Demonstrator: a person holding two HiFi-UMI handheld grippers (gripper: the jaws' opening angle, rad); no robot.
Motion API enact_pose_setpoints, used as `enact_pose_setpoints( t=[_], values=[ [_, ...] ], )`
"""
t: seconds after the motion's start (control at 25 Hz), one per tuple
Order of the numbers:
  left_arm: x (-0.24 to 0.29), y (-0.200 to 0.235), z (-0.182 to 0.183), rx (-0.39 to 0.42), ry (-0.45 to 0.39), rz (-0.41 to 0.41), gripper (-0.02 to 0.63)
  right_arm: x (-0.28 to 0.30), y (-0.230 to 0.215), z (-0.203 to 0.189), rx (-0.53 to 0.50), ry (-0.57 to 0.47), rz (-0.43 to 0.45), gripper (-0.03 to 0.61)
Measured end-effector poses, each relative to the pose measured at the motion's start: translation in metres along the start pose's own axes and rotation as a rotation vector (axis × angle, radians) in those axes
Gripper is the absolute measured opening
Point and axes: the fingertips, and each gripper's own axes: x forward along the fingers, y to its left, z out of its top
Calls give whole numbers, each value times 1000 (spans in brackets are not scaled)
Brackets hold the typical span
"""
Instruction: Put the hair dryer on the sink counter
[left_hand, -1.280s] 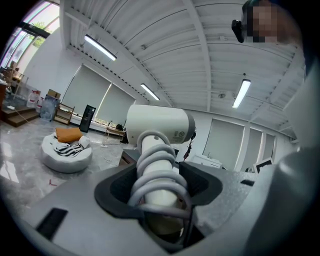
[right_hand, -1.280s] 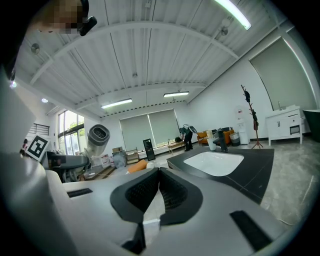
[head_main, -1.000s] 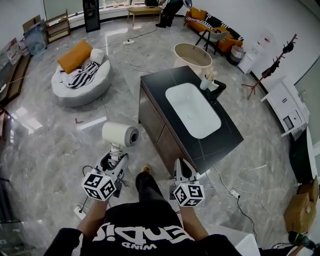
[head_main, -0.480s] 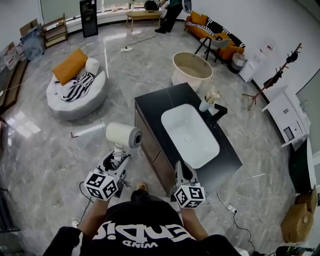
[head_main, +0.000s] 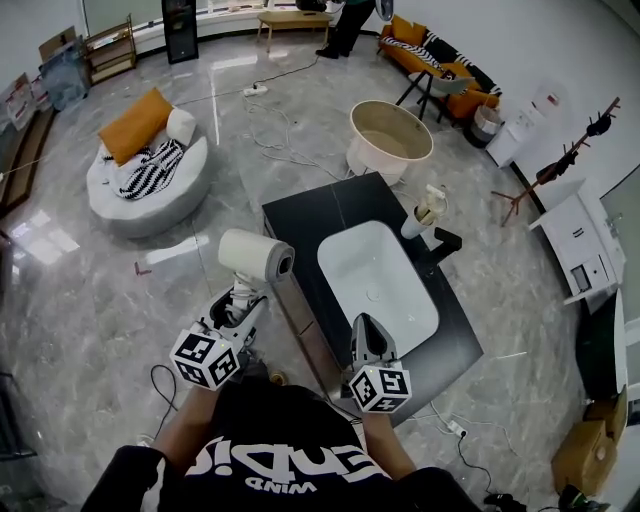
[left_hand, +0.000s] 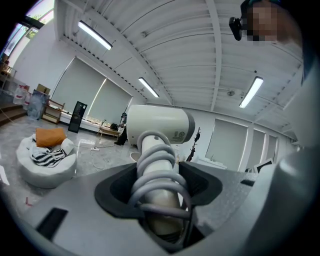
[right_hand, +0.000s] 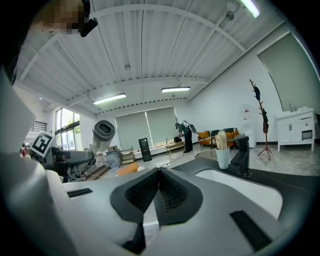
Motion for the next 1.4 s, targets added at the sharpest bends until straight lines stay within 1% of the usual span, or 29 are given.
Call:
enact_pose_setpoints(
  t=[0.16,0.4,0.76,1.08,1.4],
  values=[
    [21,12,-1,9,13,-5,250,20,-9,-4,5,16,-1,24],
    [56,33,9,8,30,-18,250,52,-19,-4,19,37,-20,23],
    [113,74,24,14,63,-57,250,118,-30,7,46,24,-55,23],
    [177,110,46,26,115,-137,250,185,-39,26,55,15,-104,23],
    [240,124,57,59,178,-265,250,225,-51,43,68,-16,-201,23]
  ],
)
